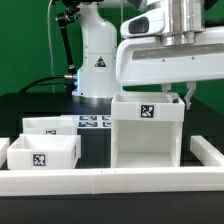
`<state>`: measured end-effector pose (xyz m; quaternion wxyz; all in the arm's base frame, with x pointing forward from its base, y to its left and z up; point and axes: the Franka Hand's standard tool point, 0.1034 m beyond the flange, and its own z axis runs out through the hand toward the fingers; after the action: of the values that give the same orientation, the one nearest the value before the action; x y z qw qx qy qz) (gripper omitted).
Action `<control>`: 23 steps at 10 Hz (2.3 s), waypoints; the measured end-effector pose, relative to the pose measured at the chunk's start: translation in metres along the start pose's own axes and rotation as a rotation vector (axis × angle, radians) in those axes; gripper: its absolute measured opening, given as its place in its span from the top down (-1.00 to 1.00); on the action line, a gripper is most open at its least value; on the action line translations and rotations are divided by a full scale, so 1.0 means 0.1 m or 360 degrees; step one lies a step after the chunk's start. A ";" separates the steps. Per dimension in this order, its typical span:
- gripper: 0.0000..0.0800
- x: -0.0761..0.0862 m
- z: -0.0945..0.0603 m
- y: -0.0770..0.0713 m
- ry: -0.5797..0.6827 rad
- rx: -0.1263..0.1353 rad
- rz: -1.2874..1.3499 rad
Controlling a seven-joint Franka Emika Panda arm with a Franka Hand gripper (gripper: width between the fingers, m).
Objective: Assemble drawer
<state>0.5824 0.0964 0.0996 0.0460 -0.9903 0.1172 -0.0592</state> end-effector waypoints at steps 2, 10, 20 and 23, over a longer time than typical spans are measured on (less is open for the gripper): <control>0.90 0.04 0.01 -0.08 0.0018 0.0001 0.0306; 0.90 0.17 -0.02 -0.10 0.0047 0.0057 0.0969; 0.89 0.67 0.08 -0.05 -0.0107 0.0166 0.2116; 0.79 0.68 0.08 -0.05 -0.0174 0.0117 0.2113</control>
Offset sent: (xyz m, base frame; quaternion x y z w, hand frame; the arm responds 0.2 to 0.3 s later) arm 0.0094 -0.0190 -0.0244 -0.0561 -0.0104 0.2822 0.9577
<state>0.6504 0.0861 0.0990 0.1124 -0.7073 0.6974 0.0279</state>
